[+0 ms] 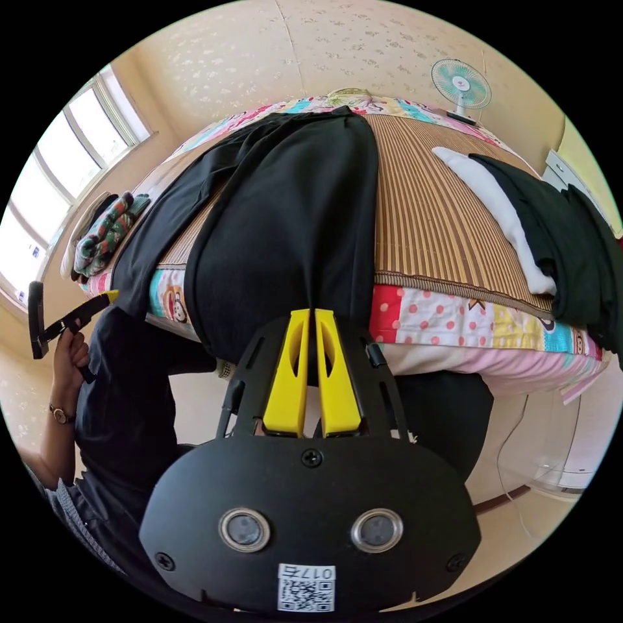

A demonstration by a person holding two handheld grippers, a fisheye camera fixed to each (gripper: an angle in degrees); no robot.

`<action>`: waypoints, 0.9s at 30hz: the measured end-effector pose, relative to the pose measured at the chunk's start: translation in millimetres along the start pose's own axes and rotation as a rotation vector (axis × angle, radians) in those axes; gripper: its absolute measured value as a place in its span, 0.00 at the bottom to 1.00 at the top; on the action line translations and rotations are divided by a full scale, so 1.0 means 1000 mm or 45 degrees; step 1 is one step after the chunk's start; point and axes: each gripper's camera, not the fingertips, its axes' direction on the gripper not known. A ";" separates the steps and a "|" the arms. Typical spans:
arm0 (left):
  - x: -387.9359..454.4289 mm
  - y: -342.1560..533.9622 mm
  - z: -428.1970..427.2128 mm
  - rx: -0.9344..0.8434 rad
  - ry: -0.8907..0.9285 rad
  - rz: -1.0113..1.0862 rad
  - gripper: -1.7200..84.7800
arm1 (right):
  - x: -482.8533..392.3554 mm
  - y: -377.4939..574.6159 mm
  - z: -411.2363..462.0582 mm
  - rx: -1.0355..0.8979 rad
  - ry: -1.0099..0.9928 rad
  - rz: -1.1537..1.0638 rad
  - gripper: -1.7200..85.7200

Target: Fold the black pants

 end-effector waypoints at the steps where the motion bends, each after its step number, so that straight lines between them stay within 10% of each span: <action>1: -0.010 0.000 -0.010 0.046 -0.015 -0.042 0.04 | 0.007 -0.001 -0.001 -0.007 -0.025 0.014 0.03; 13: -0.103 -0.040 -0.002 -0.170 -0.185 -0.196 0.15 | 0.071 0.000 -0.036 -0.008 -0.277 0.176 0.04; 23: -0.099 0.009 -0.030 -0.325 0.384 -0.102 0.06 | 0.085 -0.011 -0.069 -0.078 -0.198 0.153 0.04; 27: -0.104 0.031 -0.045 -0.392 0.013 -0.090 0.06 | 0.089 -0.020 -0.082 -0.160 -0.164 0.116 0.05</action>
